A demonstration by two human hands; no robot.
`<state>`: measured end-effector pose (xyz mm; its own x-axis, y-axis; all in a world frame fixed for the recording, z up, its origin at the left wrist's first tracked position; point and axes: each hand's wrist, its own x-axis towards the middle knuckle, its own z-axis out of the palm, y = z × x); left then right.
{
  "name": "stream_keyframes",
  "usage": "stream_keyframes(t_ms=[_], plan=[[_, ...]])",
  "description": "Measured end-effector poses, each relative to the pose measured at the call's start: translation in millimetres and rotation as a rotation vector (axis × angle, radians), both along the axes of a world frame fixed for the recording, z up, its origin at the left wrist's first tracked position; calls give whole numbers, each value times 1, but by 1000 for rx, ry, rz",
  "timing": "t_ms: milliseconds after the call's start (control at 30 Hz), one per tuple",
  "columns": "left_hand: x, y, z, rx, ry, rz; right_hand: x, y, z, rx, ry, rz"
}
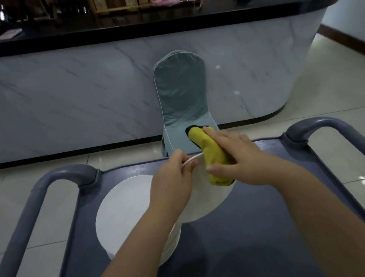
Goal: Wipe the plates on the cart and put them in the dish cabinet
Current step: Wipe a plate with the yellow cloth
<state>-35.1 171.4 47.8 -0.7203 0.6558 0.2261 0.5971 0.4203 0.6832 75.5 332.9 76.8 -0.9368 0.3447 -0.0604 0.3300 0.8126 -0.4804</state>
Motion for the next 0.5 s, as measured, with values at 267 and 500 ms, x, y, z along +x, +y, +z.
stream_keyframes(t_ms=[267, 500], plan=[[-17, -2, 13, 179, 309, -186, -7, -4, 8, 149, 378, 68], [-46, 4, 28, 404, 505, -178, -17, -5, 29, -25, 475, 21]])
